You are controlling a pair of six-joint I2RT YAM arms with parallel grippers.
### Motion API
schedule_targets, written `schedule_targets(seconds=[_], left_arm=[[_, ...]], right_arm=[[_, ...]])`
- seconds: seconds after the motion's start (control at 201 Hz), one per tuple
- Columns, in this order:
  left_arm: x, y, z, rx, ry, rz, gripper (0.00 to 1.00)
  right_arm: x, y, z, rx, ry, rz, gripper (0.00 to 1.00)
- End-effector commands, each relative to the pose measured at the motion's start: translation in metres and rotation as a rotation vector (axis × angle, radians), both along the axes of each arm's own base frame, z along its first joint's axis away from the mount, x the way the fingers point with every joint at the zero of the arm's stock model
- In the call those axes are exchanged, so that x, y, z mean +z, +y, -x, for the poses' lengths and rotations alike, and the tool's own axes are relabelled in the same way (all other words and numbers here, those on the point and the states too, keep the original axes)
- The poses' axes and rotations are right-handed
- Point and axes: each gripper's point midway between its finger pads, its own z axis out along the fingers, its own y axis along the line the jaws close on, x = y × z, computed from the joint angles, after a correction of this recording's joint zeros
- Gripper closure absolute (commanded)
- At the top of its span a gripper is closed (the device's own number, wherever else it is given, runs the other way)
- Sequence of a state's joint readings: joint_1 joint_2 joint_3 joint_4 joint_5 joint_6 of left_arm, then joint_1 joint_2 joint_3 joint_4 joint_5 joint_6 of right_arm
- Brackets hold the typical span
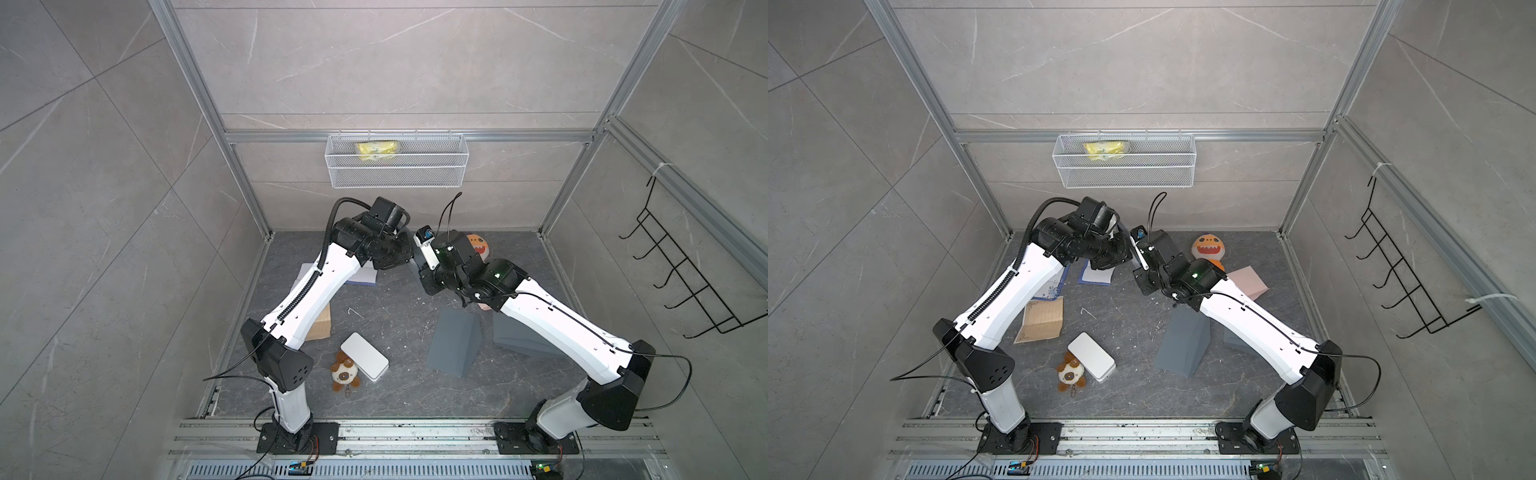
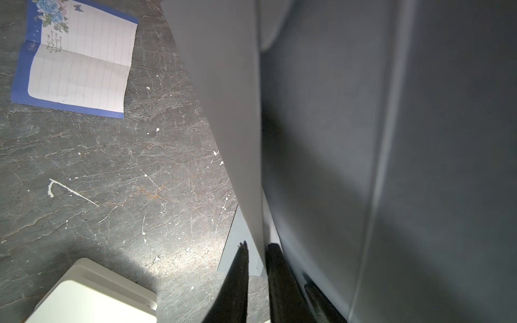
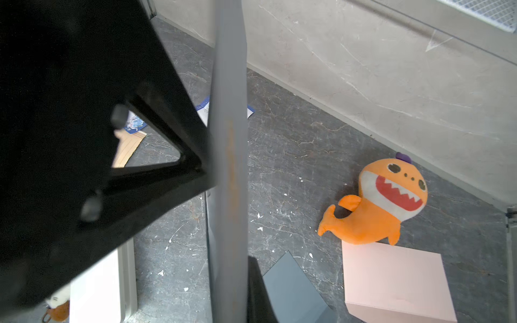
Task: Take the letter paper out of the envelope
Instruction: Take out the letter paper from the envelope.
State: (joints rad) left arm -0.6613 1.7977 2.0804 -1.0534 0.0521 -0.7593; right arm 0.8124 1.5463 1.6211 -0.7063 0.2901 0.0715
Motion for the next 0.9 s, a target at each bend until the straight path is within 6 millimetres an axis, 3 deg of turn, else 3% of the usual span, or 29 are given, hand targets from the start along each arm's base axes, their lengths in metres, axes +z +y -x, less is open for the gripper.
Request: schedule_targets(seconds=[0.0, 0.139, 0.428, 0.607, 0.891], left_arm=[[0.006, 0.017, 0.003, 0.044, -0.024, -0.037, 0.86], [0.010, 0.015, 0.005, 0.060, -0.027, 0.016, 0.87], [0.021, 0.007, 0.007, 0.070, -0.017, 0.100, 1.00], [0.018, 0.005, 0.009, 0.061, -0.001, 0.113, 1.00], [0.036, -0.004, 0.013, 0.062, 0.013, 0.211, 1.00]], right_arm=[[0.021, -0.007, 0.001, -0.037, -0.099, 0.002, 1.00], [0.017, -0.001, 0.006, -0.021, -0.101, 0.010, 1.00], [0.007, 0.004, 0.012, -0.005, -0.079, -0.002, 1.00], [0.007, 0.007, 0.014, 0.008, -0.070, -0.018, 1.00], [-0.012, 0.009, 0.018, 0.023, -0.031, -0.020, 1.00]])
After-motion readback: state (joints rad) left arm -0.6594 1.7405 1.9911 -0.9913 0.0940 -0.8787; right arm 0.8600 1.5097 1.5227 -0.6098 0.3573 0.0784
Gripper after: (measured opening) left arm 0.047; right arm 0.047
